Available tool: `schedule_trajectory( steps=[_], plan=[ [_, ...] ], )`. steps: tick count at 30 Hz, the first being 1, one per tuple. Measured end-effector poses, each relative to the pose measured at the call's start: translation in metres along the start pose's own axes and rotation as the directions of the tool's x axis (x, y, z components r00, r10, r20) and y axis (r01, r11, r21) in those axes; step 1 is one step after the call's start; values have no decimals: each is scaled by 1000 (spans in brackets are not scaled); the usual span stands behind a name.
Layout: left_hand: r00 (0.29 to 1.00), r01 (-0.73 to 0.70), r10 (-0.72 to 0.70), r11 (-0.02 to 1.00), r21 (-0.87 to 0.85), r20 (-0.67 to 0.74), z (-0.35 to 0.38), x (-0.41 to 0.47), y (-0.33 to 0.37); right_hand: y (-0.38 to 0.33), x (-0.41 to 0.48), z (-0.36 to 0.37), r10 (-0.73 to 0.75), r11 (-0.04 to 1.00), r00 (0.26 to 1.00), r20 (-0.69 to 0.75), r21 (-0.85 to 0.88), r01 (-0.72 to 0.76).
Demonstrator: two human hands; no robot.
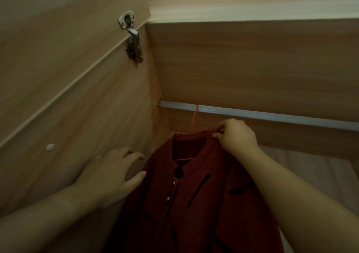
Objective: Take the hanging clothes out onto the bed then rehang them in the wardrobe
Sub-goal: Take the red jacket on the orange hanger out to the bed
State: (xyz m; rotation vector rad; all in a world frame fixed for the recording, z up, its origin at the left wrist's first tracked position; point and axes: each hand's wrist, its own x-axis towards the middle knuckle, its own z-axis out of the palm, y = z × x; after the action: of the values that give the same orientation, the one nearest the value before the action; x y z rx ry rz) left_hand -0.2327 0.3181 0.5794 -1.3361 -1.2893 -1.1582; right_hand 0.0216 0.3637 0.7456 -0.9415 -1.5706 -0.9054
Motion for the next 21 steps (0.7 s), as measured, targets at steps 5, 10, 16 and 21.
schedule_trajectory(
  steps=[5, 10, 16, 21],
  plan=[
    [999, 4, -3, 1000, -12, 41, 2, 8, 3, 12, 13, 2, 94, 990, 991, -96, 110, -84],
    [999, -32, 29, 991, -128, -19, -2, 8, 14, 23, 33, -12, 107, 991, 971, -212, 104, -87],
    [999, 10, -19, 962, -274, -30, 332, 146, -220, 38, 18, -5, 63, 994, 966, -250, 107, -38],
    [982, -81, 20, 942, -325, -187, 50, 30, -11, 69, -5, -2, 115, 981, 935, -335, 187, -53]
  ],
)
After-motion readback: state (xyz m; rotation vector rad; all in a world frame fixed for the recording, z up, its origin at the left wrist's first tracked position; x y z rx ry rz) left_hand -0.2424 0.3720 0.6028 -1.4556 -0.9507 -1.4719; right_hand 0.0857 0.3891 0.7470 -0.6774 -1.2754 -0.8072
